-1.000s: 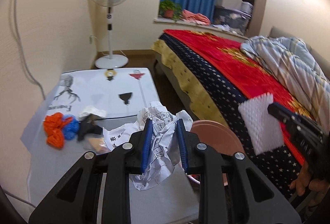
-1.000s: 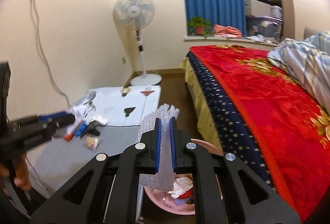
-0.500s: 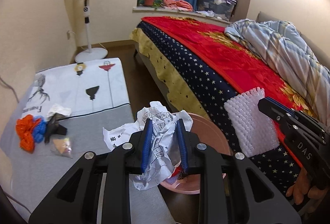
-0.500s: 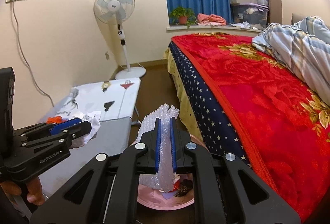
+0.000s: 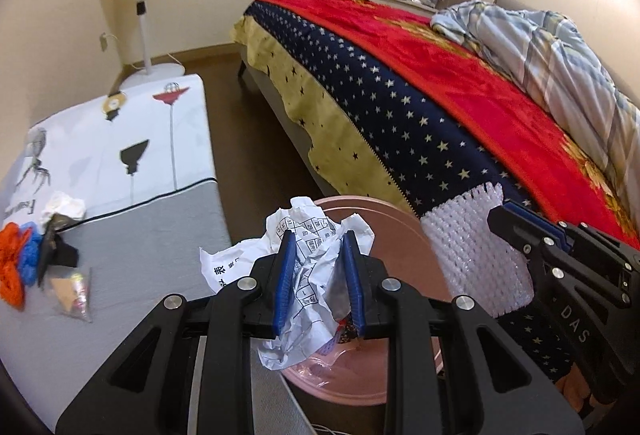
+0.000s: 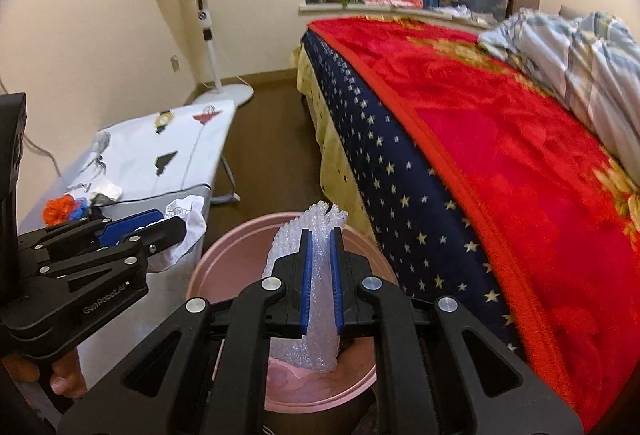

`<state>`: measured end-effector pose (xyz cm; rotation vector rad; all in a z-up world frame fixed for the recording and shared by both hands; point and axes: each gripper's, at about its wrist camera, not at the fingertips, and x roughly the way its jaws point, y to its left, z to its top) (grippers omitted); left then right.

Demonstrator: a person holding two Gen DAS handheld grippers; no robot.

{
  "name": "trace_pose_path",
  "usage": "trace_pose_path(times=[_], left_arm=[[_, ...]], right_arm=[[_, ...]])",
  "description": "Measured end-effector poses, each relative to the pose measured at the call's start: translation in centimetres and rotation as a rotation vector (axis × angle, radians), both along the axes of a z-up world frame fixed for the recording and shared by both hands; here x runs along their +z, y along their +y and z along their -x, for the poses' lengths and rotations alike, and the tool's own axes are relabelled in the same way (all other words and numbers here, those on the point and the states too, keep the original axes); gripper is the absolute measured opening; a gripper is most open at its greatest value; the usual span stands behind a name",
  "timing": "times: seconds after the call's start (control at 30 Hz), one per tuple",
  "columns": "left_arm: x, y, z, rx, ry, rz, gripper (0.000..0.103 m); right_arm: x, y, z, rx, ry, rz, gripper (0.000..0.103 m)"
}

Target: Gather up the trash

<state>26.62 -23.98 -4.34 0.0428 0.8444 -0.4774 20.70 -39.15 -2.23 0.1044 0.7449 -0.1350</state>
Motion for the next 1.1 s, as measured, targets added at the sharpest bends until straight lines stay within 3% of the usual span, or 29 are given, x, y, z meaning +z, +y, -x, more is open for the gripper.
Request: trace_pose_path(times=[0.07,0.1,0.13,0.2,0.4,0.43,0.47,0.5,0.53,0.63,0.83,0.97,1.1], left_arm=[[-0.5,-0.1,-0.4,-0.004,0.008,0.000,0.024],[-0.7,-0.1,-0.5,-0.003,0.011,0.002,0.024],[-1.0,-0.1,-0.7,-0.003,0.017,0.004,0.024],[-1.3,-0.1,-1.0,-0.003,0.023,0.003,0.024],[-2.2,-0.3,-1.9,-0.012,0.059,0.006,0.025],[-2.3,-0.5,-2.0,-0.016,0.068,0.003,0.030],[-2.5,-0.6,-2.2,-0.016,0.083,0.002,0.036],[-2.8,-0.7,-2.5,-0.011,0.108,0.001,0.069],[-3.0,-0.7,-2.6,0.004,0.122,-0.006,0.094],[-2.6,-0.2,-2.5,0.042,0.102,0.029,0.095],[-0.3,2.2,-1.1,0.121,0.047,-0.029,0.095],[2.5,5.8,2.9,0.192,-0.024,-0.043,0.095],[5.0,8.8,8.5,0.169,-0.082,-0.077,0.095]], right_arm=[[-0.8,-0.4,-0.6,-0.017,0.024,-0.019,0.013],[-1.1,-0.7,-0.9,-0.027,0.037,-0.023,0.021],[-1.3,-0.8,-1.1,-0.034,0.050,-0.027,0.037],[-1.4,-1.3,-1.2,-0.064,0.052,-0.042,0.052],[-0.6,-1.7,-0.8,-0.141,0.043,0.039,0.061],[-0.5,-1.7,-0.7,-0.154,0.046,0.056,0.062],[-0.4,-1.9,-0.5,-0.162,0.045,0.067,0.062],[-0.3,-2.0,-0.4,-0.170,0.043,0.073,0.063],[-0.2,-2.2,-0.3,-0.180,0.045,0.078,0.065],[0.1,-2.9,0.0,-0.201,0.047,0.063,0.075],[1.5,-2.1,0.9,-0.180,-0.008,0.070,0.084],[3.8,-0.1,2.8,-0.141,-0.090,0.074,0.088],[6.8,2.5,6.5,-0.098,-0.191,0.019,0.093]])
